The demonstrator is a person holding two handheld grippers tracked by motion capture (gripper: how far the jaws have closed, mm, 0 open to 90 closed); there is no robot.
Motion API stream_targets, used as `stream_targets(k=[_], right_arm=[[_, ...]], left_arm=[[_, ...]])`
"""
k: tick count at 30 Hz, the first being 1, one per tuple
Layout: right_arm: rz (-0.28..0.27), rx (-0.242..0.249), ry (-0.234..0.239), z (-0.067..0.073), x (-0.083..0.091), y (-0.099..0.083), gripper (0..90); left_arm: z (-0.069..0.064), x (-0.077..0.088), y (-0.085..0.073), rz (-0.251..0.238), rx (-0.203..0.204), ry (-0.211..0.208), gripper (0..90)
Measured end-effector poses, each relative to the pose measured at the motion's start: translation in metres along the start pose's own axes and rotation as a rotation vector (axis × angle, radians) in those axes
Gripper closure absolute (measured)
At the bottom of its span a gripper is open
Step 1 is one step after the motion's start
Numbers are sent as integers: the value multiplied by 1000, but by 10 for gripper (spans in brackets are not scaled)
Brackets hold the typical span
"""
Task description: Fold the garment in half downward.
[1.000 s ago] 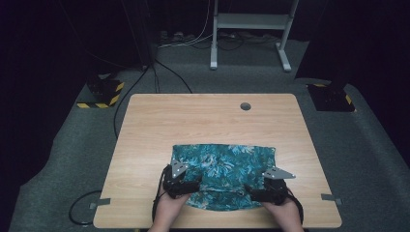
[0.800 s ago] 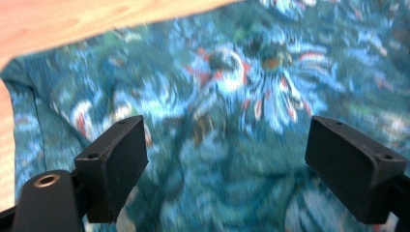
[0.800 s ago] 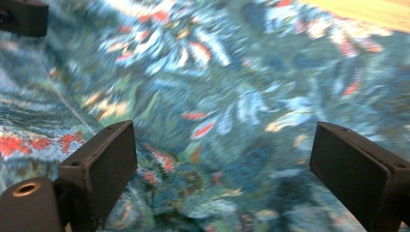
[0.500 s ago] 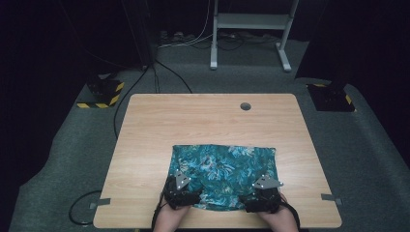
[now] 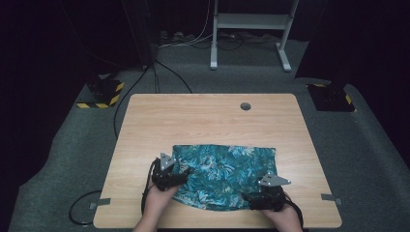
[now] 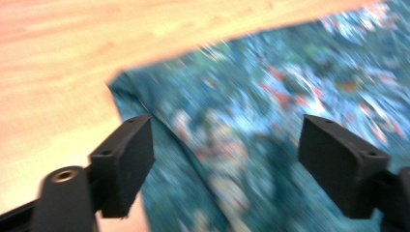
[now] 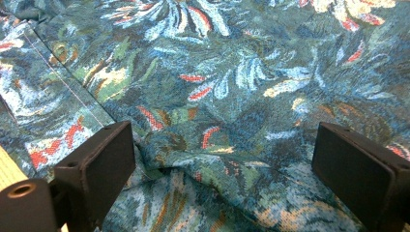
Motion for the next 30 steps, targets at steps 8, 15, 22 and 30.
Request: stream_targets(k=[8, 15, 22, 30], right_arm=[[0, -15, 11, -1, -1, -5, 84], [6, -23, 17, -1, -2, -5, 86], [7, -23, 15, -1, -2, -5, 88], [9, -25, 11, 0, -2, -6, 93]], left_arm=[[29, -36, 14, 96, 97, 10, 544], [28, -51, 9, 162, 69, 30, 759], [31, -49, 15, 169, 6, 40, 877], [58, -37, 22, 135, 66, 106, 714]])
Point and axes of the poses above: each handheld gripper's, and its own axes: x roughly backward along the jaws, y roughly out of its top, z roughly to its left, the point moved 5 cm from there along -x, roughly forward along the jaws, and after that the axes turned 4 degrees about x, right-handed, at the moved point
